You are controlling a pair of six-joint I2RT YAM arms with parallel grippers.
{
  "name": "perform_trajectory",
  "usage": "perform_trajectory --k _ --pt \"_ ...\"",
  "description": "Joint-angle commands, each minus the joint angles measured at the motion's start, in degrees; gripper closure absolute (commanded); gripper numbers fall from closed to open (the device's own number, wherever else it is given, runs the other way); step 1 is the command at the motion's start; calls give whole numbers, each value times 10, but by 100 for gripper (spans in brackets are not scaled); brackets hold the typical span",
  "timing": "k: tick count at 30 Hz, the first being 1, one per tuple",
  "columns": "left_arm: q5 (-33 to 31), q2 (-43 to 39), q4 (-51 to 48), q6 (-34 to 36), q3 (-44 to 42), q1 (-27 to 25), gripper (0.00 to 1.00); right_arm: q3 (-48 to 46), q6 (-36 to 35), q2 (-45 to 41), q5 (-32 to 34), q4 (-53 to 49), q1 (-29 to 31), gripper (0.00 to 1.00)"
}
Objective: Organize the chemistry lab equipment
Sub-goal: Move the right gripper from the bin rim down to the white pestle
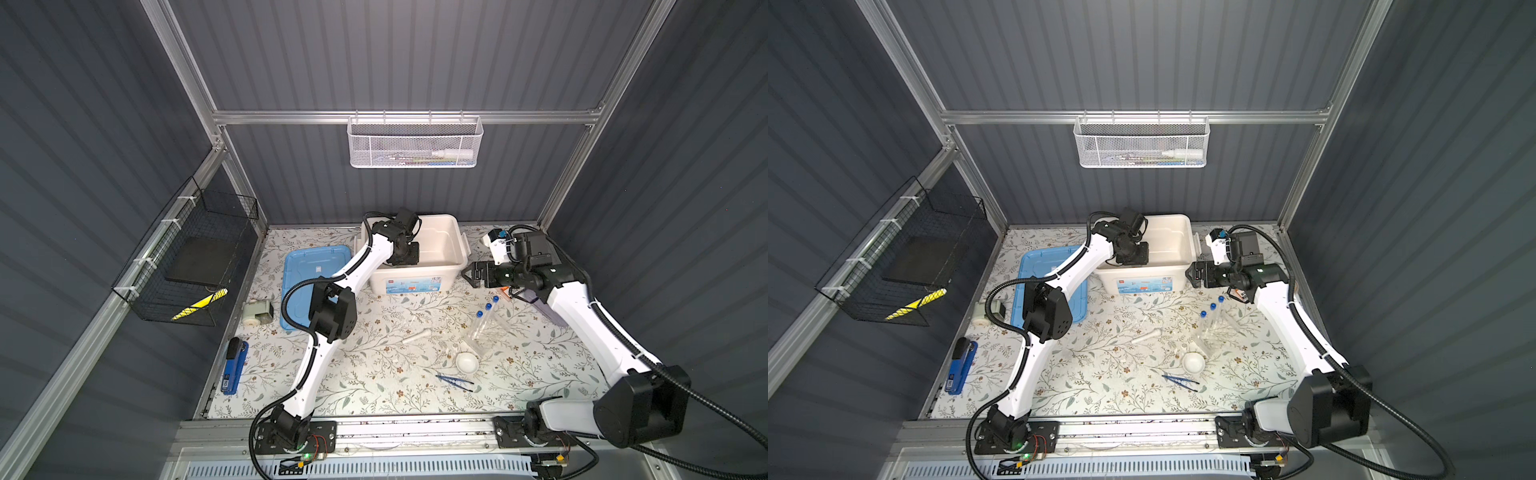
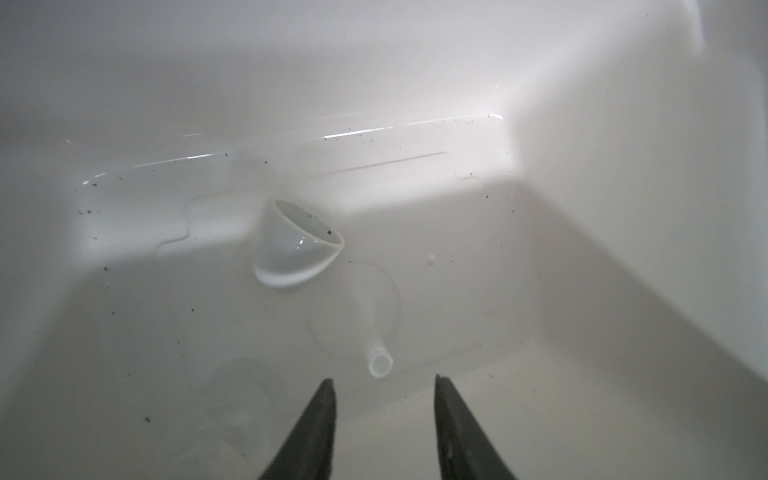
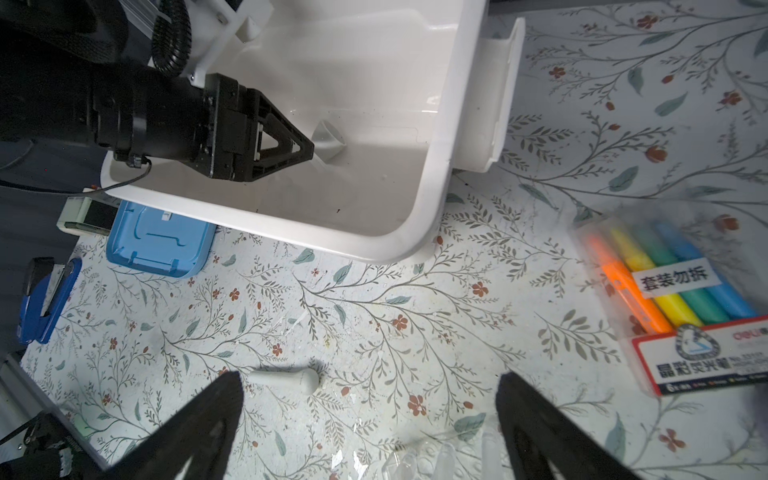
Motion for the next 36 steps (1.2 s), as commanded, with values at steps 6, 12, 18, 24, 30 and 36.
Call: perform_trajectory --k 6,12,18,24,30,36 --pt "30 -71 29 23 -19 4 30 -8 -37 -34 33 -30 47 3" --pt "18 -175 97 35 -128 3 0 -31 -81 -74 44 -33 104 4" --pt "-22 -322 199 18 -300 3 0 -68 -131 -107 50 -37 170 8" --pt "-71 -445 216 6 -422 3 0 -88 -187 -93 82 -49 255 14" --pt "-130 -554 237 -36 -545 4 0 -77 -220 -11 117 -64 338 18" --pt "-160 -604 211 -64 -609 6 0 -61 -239 72 114 -39 364 29"
